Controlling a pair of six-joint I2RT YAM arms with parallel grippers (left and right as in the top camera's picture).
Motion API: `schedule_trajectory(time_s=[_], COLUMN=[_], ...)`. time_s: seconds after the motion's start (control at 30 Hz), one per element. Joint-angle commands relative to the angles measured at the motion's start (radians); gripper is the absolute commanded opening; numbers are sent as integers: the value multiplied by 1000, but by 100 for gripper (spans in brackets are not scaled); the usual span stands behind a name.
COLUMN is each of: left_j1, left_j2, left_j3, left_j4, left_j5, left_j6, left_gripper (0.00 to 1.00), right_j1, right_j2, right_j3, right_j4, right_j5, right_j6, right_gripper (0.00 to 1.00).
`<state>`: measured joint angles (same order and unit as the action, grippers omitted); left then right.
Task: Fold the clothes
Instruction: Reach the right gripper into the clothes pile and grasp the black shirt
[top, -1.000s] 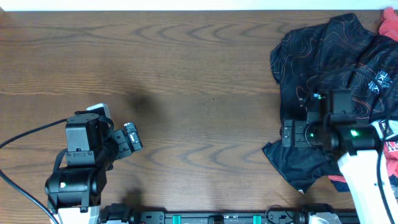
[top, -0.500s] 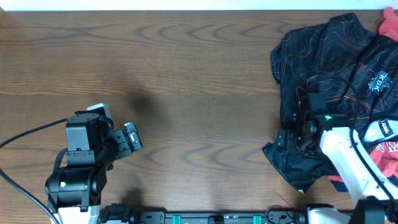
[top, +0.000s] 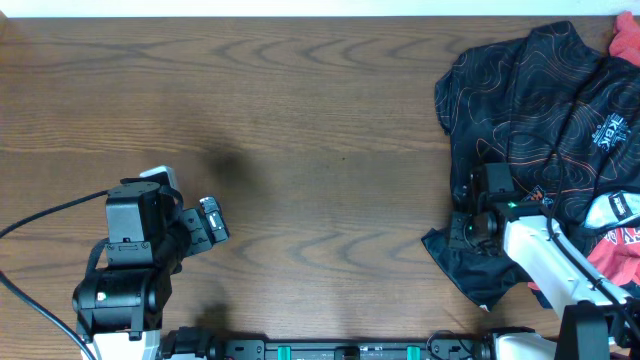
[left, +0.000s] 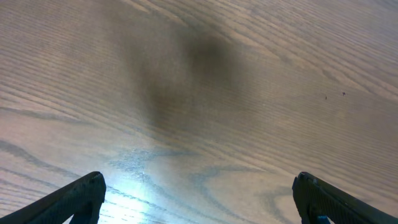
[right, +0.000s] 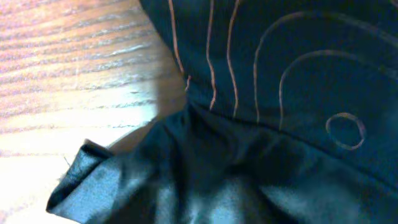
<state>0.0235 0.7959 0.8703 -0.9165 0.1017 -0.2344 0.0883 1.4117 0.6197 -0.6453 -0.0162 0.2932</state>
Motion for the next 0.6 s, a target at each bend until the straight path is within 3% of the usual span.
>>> schedule_trajectory(time_s=[0.0,0.23,0.47,0.57], left_j1=[3,3,3,3], left_j2=[0,0,0,0], left_j3=[18,18,18,18], left_j4=[-2,-3,-2,-3], left_j5=[3,3,3,3], left_j6=[12,12,12,12], left_gripper=[98,98,98,98], right_j1=[6,6,51,116], right_j2=[4,1,-33,-34], right_j3=[-10,6,163,215], right_j4=[-1,-3,-45,-42], right_j5=[-18,-84,-386,-391], right_j6=[10,-11,-170,-178], right_gripper=[4,1,1,1])
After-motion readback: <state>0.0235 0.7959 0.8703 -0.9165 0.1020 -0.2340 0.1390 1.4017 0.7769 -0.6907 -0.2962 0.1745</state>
